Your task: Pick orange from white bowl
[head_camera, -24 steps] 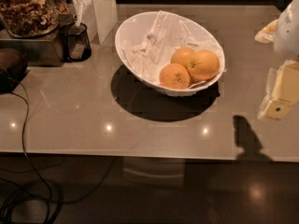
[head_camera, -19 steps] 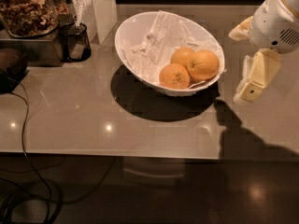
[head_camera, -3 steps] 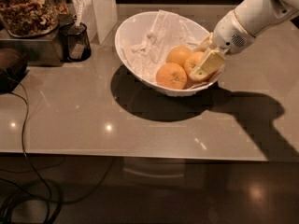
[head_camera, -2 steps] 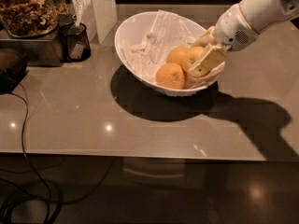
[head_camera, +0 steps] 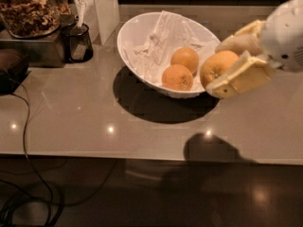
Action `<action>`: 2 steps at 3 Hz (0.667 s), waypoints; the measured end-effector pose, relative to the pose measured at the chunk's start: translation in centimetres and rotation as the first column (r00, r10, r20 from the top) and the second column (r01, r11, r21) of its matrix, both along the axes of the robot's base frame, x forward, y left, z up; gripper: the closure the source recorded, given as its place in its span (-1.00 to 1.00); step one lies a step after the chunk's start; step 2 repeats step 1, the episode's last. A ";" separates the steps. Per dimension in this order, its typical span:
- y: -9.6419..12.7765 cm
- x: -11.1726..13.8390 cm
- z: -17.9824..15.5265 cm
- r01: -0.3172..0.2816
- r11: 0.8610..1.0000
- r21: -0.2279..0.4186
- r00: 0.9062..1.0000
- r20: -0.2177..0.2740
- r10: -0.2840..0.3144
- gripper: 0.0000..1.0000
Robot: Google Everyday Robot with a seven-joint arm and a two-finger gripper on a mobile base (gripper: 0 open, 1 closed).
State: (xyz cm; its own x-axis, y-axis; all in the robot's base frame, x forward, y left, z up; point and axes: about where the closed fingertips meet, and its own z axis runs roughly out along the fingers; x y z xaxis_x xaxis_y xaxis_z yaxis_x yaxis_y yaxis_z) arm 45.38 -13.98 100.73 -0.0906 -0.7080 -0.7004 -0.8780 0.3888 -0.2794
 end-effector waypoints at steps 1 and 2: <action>-1.3 -1.5 -0.7 0.041 0.999 -0.002 0.999 -0.018 -0.041 1.00; -1.3 -1.5 -0.7 0.041 0.999 -0.002 0.999 -0.018 -0.041 1.00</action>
Offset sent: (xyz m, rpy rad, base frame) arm 0.0000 0.0000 0.0000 0.0000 0.0000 0.0000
